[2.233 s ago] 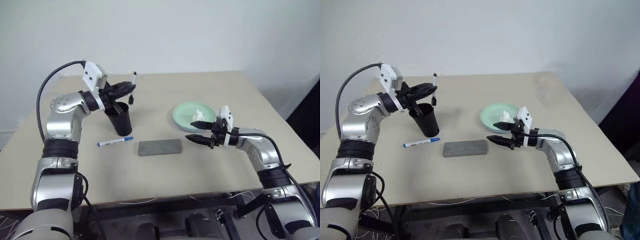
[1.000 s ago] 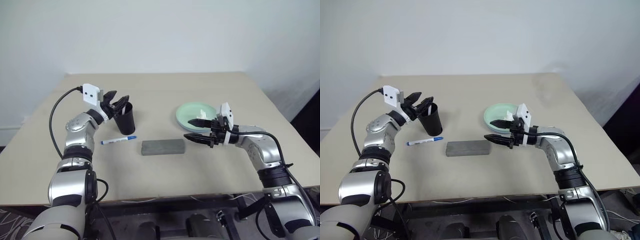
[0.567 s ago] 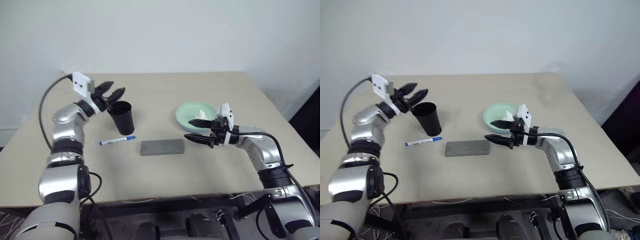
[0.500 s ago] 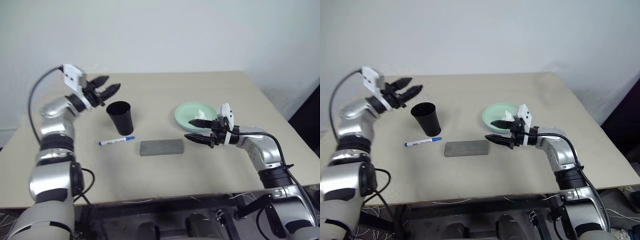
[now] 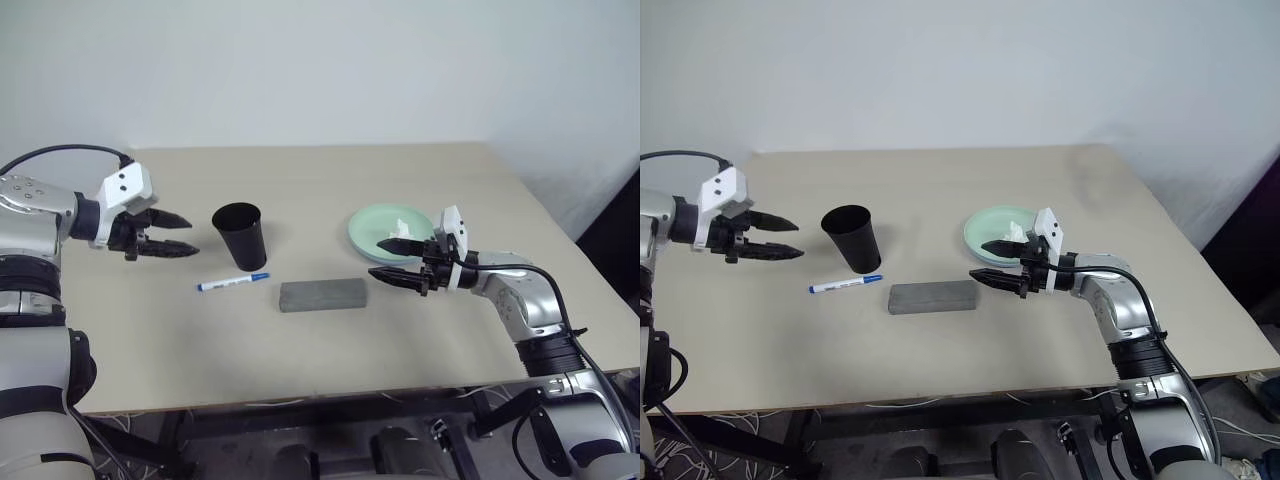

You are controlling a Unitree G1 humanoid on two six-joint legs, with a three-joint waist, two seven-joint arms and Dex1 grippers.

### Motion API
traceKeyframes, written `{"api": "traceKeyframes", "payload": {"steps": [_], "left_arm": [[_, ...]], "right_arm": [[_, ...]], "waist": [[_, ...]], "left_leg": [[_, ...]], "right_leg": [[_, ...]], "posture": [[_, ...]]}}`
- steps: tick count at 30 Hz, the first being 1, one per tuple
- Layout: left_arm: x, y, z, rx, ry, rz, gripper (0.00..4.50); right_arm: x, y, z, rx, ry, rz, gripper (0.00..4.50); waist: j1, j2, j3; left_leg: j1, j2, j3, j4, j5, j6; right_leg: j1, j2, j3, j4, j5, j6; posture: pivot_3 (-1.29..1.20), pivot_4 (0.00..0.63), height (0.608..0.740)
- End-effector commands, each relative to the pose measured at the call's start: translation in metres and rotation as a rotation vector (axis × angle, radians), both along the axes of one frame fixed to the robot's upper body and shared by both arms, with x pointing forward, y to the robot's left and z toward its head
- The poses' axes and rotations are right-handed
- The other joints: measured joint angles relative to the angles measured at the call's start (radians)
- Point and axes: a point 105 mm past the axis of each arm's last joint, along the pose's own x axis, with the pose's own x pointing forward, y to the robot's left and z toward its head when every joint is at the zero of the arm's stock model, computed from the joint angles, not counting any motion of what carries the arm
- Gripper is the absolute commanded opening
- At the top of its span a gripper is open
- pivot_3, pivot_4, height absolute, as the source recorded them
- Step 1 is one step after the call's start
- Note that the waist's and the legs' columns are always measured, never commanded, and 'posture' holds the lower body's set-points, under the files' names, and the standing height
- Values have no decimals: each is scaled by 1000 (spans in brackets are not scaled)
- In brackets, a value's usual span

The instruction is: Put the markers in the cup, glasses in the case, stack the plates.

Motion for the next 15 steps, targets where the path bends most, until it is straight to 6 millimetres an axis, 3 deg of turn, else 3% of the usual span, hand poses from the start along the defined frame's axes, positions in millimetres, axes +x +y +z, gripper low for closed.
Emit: {"api": "traceKeyframes", "payload": {"steps": [1, 6, 15], "left_arm": [[2, 1, 0, 70, 9, -17, 2837], [7, -6, -27, 91, 78, 0, 2837], [20, -23, -50, 76, 98, 42, 2837]], "right_arm": [[4, 2, 18, 23, -63, 10, 3488], [4, 3, 17, 21, -63, 5, 3488], [5, 1, 17, 19, -62, -4, 3488]], "waist": [[0, 0, 0], [6, 0, 0], [11, -1, 0]], "left_leg": [[0, 0, 0, 0, 0, 0], [-1, 0, 0, 0, 0, 0], [-1, 0, 0, 0, 0, 0]], "right_leg": [[0, 0, 0, 0, 0, 0], [0, 0, 0, 0, 0, 0], [-1, 0, 0, 0, 0, 0]], "posture": [[0, 0, 740], [0, 0, 740], [0, 0, 740]]}}
